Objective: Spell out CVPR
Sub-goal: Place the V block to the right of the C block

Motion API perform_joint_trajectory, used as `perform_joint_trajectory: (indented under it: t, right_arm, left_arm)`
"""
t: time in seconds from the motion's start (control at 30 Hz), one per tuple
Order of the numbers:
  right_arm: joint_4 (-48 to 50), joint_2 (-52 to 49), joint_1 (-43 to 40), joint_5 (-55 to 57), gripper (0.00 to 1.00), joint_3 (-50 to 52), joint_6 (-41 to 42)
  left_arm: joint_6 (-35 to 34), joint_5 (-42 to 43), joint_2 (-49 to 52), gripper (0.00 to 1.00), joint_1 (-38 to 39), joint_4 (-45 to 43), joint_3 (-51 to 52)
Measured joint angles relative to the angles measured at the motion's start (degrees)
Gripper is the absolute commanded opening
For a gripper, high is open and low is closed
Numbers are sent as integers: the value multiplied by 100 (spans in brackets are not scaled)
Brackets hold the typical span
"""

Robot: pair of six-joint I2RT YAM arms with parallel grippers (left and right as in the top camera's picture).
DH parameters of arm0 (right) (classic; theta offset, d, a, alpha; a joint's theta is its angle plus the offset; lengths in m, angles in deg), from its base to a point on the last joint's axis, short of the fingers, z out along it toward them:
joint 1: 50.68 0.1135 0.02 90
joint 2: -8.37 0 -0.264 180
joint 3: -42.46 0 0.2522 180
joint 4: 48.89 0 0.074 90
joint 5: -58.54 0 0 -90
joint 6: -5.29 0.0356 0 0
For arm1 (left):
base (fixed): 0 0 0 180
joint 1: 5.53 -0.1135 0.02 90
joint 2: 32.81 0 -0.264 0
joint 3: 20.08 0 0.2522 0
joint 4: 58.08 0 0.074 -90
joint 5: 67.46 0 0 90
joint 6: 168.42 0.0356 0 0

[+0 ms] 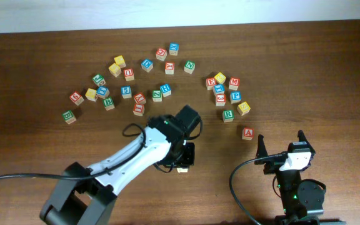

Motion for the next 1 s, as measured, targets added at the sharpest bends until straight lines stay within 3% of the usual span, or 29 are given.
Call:
perform_joint_trajectory:
  t: [0.07, 0.27, 0.47, 1.0]
  right_arm:
    - [0, -2, 0, -2, 98, 0, 0]
    - [0, -2, 0, -2, 98, 0, 2]
    - [0, 0, 0, 0, 98, 0, 0]
    - [0, 0, 0, -2, 98, 0, 2]
  left_arm:
    - [-157, -157, 0, 26, 74, -262, 173]
    - [-944, -2031, 0, 27, 94, -656, 317]
    - [-1071, -2800, 146, 27, 94, -1141, 339]
    - [-1071, -2931, 496, 30, 94, -1215, 348]
